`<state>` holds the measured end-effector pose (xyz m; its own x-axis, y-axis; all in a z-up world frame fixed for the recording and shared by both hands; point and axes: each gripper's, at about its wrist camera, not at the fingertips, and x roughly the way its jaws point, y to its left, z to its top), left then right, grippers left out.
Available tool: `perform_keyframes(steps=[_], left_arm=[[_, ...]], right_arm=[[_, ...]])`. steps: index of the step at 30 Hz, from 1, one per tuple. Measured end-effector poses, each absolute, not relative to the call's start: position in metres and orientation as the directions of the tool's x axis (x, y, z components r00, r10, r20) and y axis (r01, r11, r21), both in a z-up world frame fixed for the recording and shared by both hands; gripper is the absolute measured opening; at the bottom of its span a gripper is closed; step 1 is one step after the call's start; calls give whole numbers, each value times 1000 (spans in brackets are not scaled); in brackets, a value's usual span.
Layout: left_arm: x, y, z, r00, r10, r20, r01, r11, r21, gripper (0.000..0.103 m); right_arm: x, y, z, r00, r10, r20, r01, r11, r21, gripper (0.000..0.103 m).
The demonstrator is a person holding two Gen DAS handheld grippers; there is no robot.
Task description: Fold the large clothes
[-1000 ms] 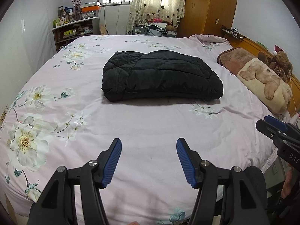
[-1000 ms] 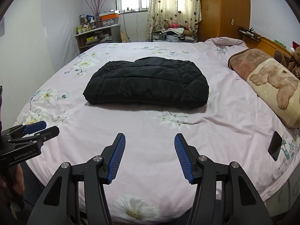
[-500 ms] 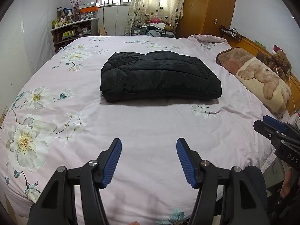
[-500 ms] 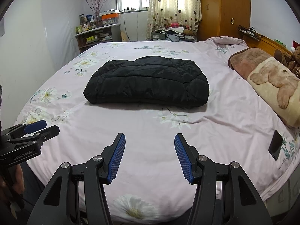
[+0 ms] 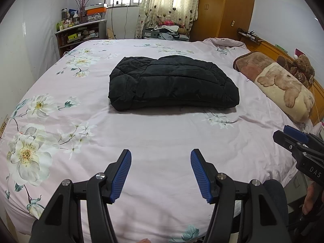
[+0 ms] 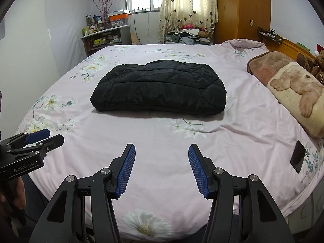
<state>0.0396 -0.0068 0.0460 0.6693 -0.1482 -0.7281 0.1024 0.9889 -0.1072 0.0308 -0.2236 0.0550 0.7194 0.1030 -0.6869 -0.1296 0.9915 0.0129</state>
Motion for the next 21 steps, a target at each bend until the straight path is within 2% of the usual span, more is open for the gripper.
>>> perform_keyframes(steps=[21], left_arm=[[39, -6, 43, 672, -152, -725, 99, 988, -115, 63]], right_arm=[[30, -223, 52, 717, 102, -690, -131, 991, 11, 55]])
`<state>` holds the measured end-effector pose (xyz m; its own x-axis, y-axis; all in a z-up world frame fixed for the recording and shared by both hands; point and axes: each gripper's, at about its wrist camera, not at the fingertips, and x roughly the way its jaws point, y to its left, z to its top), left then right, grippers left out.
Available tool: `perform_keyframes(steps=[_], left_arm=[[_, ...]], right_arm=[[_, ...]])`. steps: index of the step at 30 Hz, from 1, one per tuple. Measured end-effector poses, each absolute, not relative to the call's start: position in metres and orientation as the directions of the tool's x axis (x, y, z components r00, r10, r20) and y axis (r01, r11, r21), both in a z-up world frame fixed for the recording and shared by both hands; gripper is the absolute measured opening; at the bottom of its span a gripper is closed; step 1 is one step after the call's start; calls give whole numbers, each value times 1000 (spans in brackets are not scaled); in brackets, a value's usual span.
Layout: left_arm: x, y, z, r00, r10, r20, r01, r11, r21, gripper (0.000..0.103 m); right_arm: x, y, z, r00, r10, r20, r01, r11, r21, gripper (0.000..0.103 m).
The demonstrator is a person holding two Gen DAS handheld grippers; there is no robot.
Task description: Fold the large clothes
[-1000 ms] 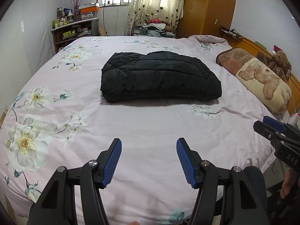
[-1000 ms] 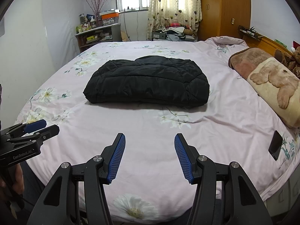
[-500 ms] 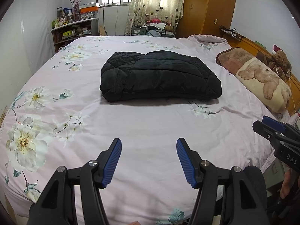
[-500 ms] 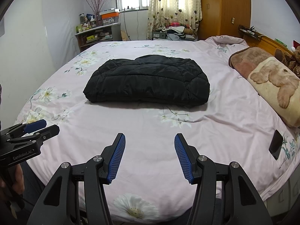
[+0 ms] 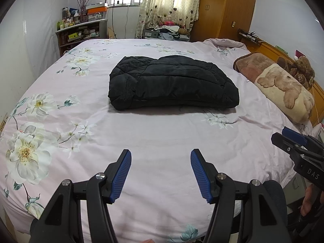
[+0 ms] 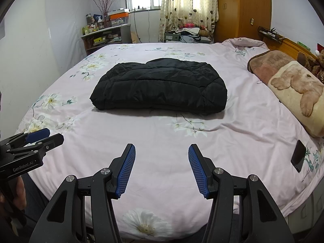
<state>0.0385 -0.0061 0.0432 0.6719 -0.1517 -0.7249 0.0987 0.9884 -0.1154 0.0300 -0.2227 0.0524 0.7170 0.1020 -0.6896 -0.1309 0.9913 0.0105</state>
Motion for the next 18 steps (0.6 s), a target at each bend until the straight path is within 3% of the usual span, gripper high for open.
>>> perform_keyframes(steps=[18], left_arm=[[38, -8, 40, 678, -147, -721, 95, 989, -113, 63]], right_arm=[[29, -220, 45, 710, 106, -697, -141, 990, 8, 55]])
